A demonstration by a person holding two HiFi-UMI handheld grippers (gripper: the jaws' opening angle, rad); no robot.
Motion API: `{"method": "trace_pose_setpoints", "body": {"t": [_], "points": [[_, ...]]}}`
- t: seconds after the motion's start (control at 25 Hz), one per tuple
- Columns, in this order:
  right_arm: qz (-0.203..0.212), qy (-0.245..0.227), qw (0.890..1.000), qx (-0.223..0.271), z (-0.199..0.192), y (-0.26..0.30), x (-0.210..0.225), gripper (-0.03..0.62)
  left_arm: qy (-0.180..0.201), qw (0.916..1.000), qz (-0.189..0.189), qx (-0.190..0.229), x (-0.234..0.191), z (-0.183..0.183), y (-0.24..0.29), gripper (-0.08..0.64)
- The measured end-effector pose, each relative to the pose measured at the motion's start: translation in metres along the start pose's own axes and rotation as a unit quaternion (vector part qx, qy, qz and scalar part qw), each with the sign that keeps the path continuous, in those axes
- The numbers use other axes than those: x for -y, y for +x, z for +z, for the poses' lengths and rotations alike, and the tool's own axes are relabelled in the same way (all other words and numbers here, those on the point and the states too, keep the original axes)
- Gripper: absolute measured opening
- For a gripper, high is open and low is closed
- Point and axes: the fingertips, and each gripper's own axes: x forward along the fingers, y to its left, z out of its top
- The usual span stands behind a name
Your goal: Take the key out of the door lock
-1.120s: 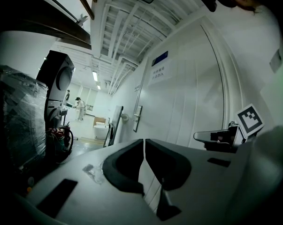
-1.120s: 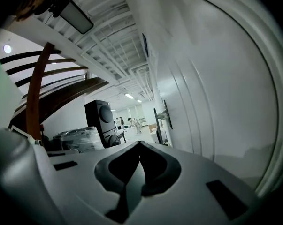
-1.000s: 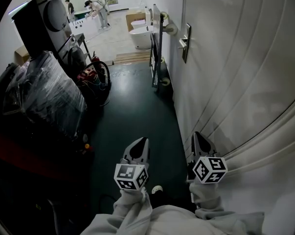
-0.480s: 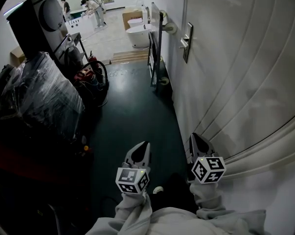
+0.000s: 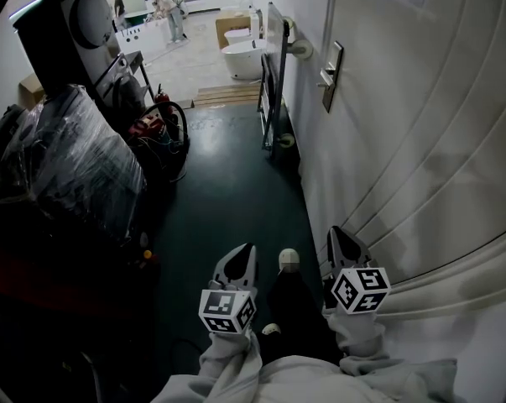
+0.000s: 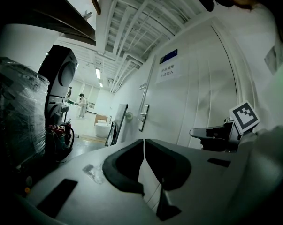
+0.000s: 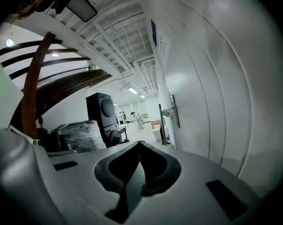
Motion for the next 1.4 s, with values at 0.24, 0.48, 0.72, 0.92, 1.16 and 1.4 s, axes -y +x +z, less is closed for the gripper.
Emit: {"method": "trace_pose_setpoints", "body": {"t": [0.24, 0.48, 0.72, 0.92, 1.16, 1.4], "points": [[-0.003, -0.001, 1.000, 0.001, 0.008, 0.027, 0.018, 0.051, 0.004, 0.9999, -0.009, -0.006, -0.005, 0.003, 0.039, 0.021], [-0.015, 0.008, 1.000, 0.003, 0.019, 0.066, 0.046, 0.051, 0.016, 0.9996, -0.018, -0.017, -0.011, 0.009, 0.089, 0.021], [-0.005, 0.005, 1.000, 0.009, 0.038, 0.125, 0.066, 0.051, 0.017, 0.9997, -0.009, -0.017, -0.029, 0.022, 0.142, 0.021], [-0.002, 0.005, 1.000, 0.010, 0.055, 0.171, 0.089, 0.051, 0.018, 0.9997, 0.001, -0.014, -0.046, 0.037, 0.188, 0.021], [-0.006, 0.003, 1.000, 0.016, 0.077, 0.222, 0.116, 0.051, 0.021, 0.9997, 0.003, -0.012, -0.064, 0.052, 0.243, 0.021], [-0.007, 0.004, 1.000, 0.019, 0.092, 0.268, 0.142, 0.051, 0.023, 0.9997, 0.005, -0.010, -0.080, 0.065, 0.295, 0.021]]}}
